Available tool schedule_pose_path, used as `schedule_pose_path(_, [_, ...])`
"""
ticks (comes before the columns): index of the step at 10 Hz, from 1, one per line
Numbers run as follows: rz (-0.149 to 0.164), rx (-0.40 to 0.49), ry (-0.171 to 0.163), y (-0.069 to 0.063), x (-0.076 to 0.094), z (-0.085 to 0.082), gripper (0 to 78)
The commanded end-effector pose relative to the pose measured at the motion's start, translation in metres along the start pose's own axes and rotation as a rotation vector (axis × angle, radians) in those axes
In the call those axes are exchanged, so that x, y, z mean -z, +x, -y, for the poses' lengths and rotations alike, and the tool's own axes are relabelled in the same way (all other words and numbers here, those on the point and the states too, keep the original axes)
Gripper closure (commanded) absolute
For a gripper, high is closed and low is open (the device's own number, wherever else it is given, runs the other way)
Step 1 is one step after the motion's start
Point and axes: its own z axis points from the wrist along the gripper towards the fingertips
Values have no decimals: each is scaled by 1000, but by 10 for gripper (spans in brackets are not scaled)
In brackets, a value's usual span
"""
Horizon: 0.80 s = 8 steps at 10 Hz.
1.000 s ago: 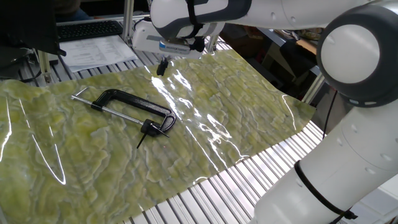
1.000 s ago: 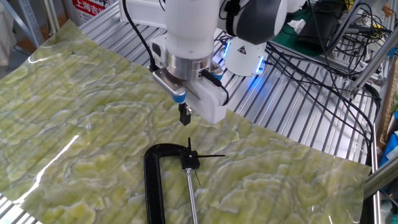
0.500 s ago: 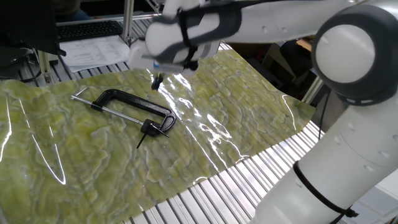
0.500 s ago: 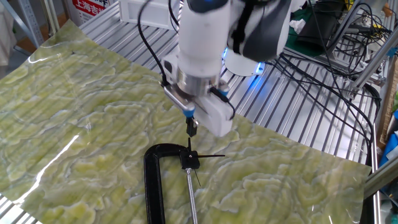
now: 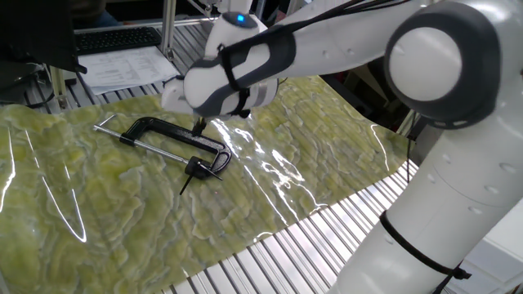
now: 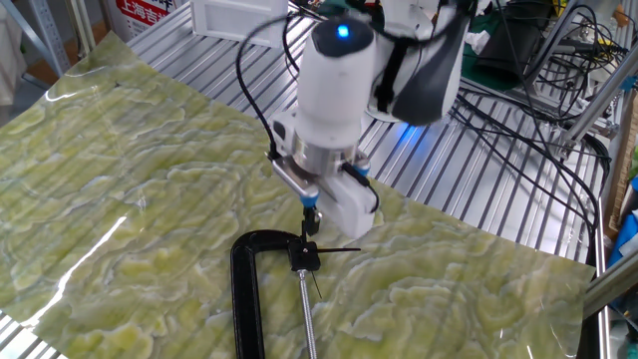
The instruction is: Turn the hands of a clock
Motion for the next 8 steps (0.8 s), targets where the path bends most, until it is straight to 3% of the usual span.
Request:
schedule_pose_path(1, [-18, -13, 8, 2, -5, -3, 776])
schedule_pose_path(4, [-25, -51, 29, 2, -5, -3, 776])
schedule_pose_path(5, [-42, -81, 60, 2, -5, -3, 776])
schedule_pose_path(6, [-47, -89, 70, 2, -5, -3, 776])
schedule_pose_path(7, [-71, -125, 111, 2, -5, -3, 776])
schedule_pose_path(8, [-70, -140, 117, 2, -5, -3, 776])
